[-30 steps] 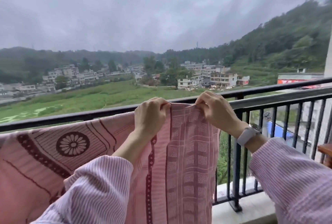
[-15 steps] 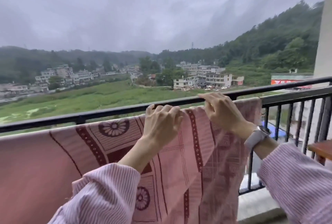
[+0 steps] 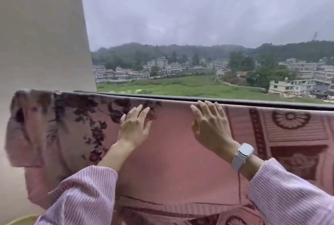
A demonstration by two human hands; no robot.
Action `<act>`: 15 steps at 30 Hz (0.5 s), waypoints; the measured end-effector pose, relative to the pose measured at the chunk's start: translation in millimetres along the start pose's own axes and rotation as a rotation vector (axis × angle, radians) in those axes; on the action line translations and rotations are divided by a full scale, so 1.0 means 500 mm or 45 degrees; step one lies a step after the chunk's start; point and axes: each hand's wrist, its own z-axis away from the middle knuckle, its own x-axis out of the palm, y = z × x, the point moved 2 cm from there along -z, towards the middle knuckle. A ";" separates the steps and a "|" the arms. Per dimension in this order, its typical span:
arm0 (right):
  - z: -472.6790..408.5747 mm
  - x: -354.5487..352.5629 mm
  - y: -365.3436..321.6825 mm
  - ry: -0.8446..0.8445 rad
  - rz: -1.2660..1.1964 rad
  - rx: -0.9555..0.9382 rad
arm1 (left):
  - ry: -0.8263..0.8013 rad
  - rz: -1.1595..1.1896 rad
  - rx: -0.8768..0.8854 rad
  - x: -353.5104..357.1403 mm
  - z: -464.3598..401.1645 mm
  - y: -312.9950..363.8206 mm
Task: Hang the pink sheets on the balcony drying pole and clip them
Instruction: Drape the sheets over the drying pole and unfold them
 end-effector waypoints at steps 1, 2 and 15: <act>-0.024 0.031 -0.068 -0.008 -0.061 -0.032 | -0.003 -0.011 -0.078 -0.023 0.019 -0.077; -0.045 0.062 -0.139 -0.010 -0.126 -0.054 | -0.001 -0.023 -0.139 -0.048 0.041 -0.151; -0.265 0.335 -0.853 -0.064 -0.502 -0.289 | 0.085 0.045 -0.539 -0.283 0.172 -0.828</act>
